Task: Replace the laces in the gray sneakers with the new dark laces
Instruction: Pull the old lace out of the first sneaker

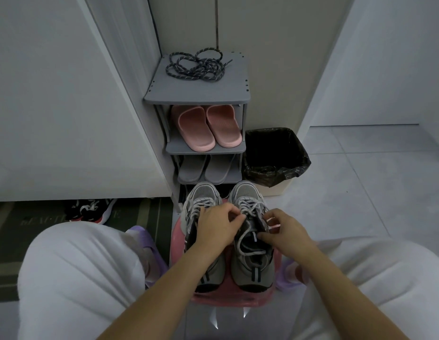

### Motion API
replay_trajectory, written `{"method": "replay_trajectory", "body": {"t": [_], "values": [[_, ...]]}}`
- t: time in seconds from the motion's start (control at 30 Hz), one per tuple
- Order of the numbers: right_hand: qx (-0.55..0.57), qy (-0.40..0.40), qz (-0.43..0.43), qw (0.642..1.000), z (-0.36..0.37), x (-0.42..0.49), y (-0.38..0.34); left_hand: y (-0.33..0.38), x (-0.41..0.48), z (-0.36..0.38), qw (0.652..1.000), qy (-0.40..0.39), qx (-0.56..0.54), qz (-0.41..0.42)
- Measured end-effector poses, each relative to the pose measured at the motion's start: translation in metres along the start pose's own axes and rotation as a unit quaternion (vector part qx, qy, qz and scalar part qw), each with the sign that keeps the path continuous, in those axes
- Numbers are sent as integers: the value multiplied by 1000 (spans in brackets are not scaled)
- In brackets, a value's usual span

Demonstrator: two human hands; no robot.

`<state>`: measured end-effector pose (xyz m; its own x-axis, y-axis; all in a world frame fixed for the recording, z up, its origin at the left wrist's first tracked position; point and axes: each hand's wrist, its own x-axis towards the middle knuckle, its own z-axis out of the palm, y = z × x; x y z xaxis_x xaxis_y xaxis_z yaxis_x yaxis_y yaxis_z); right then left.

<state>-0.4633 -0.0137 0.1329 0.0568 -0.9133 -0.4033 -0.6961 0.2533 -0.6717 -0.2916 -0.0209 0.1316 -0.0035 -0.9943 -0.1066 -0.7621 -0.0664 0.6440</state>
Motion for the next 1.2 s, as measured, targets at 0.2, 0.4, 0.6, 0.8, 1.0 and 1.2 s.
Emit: {"method": "replay_trajectory", "body": {"t": [0.2,0.4,0.6,0.8,1.0,1.2], "values": [[0,0,-19,1000,0,-1,0,15,10,-11,993,-24,115,17],[8,5,-26,1000,1,-2,0,16,15,-18,992,-119,45,-15],[10,5,-30,999,1,-1,1,12,7,-21,993,-63,97,6],[18,-3,-26,999,3,1,0,5,11,-21,998,-48,28,-41],[0,7,-31,999,2,1,-1,4,14,-21,995,-58,66,-41],[1,0,-36,999,2,0,1,-6,17,-29,998,-7,13,-68]]}}
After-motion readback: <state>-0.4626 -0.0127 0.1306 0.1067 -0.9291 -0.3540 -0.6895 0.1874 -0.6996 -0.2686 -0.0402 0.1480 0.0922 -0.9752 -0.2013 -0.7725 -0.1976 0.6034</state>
